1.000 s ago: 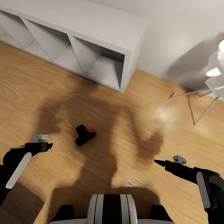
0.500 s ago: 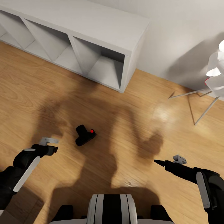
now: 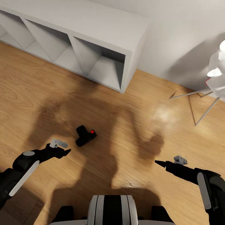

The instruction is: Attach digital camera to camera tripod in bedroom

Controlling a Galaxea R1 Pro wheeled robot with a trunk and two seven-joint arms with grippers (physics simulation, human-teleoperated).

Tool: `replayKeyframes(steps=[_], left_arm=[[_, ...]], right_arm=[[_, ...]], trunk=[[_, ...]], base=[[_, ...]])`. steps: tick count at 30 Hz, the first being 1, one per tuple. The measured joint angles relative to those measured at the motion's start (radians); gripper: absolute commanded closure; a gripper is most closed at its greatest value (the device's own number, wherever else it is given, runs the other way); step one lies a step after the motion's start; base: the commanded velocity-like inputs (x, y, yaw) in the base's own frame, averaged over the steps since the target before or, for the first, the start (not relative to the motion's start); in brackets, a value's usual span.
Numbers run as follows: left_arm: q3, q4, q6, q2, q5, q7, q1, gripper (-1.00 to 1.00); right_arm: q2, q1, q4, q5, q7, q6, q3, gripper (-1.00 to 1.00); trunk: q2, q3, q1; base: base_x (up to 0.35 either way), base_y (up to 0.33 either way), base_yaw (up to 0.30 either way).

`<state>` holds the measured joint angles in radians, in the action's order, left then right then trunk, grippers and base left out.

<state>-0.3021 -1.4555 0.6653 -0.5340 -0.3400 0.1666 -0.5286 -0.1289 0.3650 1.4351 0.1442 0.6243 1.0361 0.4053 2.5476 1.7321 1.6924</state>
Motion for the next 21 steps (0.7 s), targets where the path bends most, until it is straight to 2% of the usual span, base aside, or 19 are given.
replayKeyframes(steps=[2, 8, 12, 17, 21], left_arm=[[-0.002, 0.003, -0.010, -0.007, 0.002, 0.053, 0.000, -1.00], [-0.003, 0.016, -0.034, -0.023, 0.019, 0.101, 0.000, -1.00], [-0.002, 0.027, -0.053, -0.026, 0.054, 0.109, 0.000, -1.00], [0.000, 0.045, -0.061, -0.024, 0.072, 0.110, 0.000, -1.00], [0.000, 0.058, -0.065, -0.015, 0.087, 0.088, 0.000, -1.00]], right_arm=[[0.000, 0.000, 0.000, 0.000, 0.000, 0.000, 0.000, -1.00], [0.001, 0.000, -0.001, 0.000, 0.000, 0.000, -0.001, -1.00], [0.001, 0.000, -0.001, 0.000, 0.000, 0.000, -0.001, -1.00], [0.002, 0.000, -0.001, 0.001, 0.000, 0.000, -0.001, -1.00], [0.002, 0.000, -0.001, 0.001, -0.001, 0.000, -0.001, -1.00]], trunk=[[0.000, 0.000, 0.000], [0.000, 0.000, 0.000], [0.000, 0.000, 0.000], [0.000, 0.000, 0.000], [0.000, 0.000, 0.000]], base=[[0.000, 0.000, 0.000], [0.000, 0.000, 0.000], [0.000, 0.000, 0.000], [0.000, 0.000, 0.000], [0.000, 0.000, 0.000]])
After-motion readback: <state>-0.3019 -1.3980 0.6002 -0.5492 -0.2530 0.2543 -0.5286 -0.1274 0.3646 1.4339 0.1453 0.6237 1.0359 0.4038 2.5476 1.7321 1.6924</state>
